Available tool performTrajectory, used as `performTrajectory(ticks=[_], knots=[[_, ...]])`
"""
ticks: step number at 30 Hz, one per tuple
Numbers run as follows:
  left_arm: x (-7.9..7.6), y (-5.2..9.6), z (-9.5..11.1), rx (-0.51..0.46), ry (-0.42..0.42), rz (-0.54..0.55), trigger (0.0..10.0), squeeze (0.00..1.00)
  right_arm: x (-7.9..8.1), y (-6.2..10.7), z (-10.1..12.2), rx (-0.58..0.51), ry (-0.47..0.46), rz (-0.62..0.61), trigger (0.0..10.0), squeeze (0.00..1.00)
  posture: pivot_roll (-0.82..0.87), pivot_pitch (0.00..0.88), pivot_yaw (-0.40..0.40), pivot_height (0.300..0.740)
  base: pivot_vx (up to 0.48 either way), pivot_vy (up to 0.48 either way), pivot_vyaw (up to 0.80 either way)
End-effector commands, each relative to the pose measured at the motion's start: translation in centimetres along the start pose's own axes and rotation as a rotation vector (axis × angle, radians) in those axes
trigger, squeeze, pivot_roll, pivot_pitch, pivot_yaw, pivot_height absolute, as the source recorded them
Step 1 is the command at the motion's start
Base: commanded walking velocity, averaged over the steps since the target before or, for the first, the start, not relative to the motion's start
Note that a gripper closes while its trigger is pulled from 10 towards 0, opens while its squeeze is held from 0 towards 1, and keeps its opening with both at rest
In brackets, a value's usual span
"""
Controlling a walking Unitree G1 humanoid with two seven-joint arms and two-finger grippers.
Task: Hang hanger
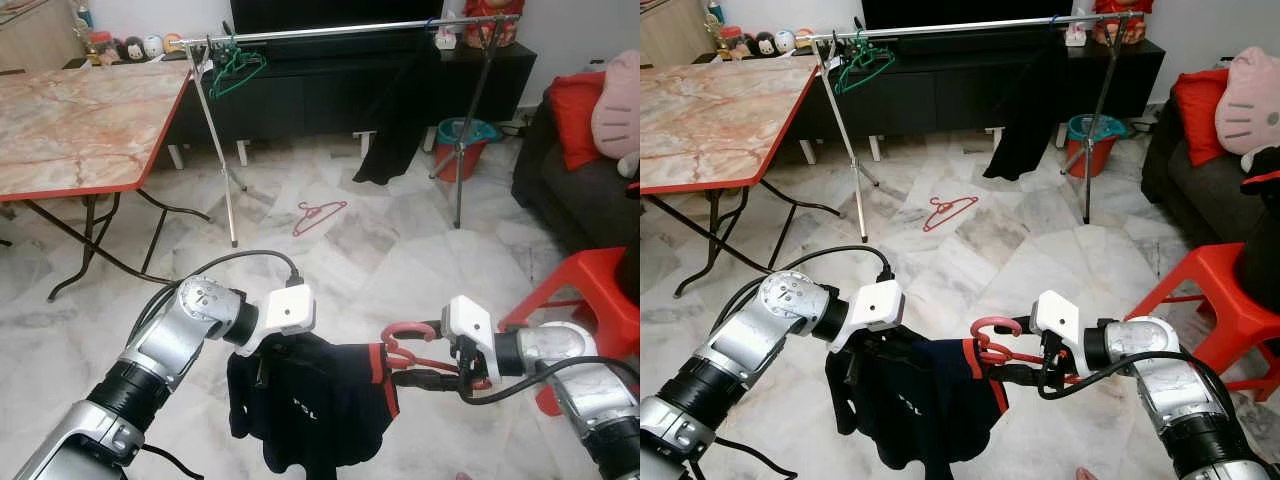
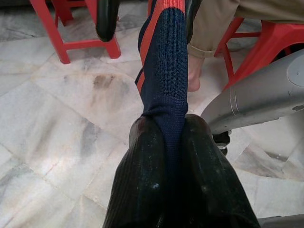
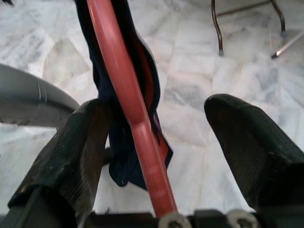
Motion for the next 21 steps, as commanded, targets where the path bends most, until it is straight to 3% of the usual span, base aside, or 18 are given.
performTrajectory(ticks=[1, 2, 3, 21], knots=[[0.7, 0.7, 1.2, -0.019, -0.043, 0.025, 10.0, 0.0, -0.4, -0.2, 0.4, 0.003, 0.023, -0.008, 5.0, 0.0, -0.17, 0.0, 0.057, 0.74, 0.0, 0.0, 0.0], [0.7, 0.7, 1.2, -0.019, -0.043, 0.025, 10.0, 0.0, -0.4, -0.2, 0.4, 0.003, 0.023, -0.008, 5.0, 0.0, -0.17, 0.0, 0.057, 0.74, 0.0, 0.0, 0.0], [0.7, 0.7, 1.2, -0.019, -0.043, 0.026, 10.0, 0.0, -0.4, -0.3, 0.4, -0.003, 0.024, -0.009, 0.0, 0.0, -0.17, 0.0, 0.056, 0.74, 0.0, 0.0, 0.0], [0.8, 0.8, 1.2, -0.024, -0.047, 0.037, 10.0, 0.0, -1.6, -0.6, 1.0, -0.028, 0.055, -0.084, 0.0, 0.0, -0.17, 0.0, 0.058, 0.74, 0.0, 0.0, 0.0]])
Point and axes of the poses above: a point about 5 cm out from each wrist's last joint towards the gripper, its own y axis pointing back from the gripper into the wrist, its own z axis along the axis of the wrist's last joint, x = y × z, the point moved 3 cm from there along -y, pointing out of the wrist towards the gripper, and after that the axes turned 4 degrees about -y, right-handed, at the moved point
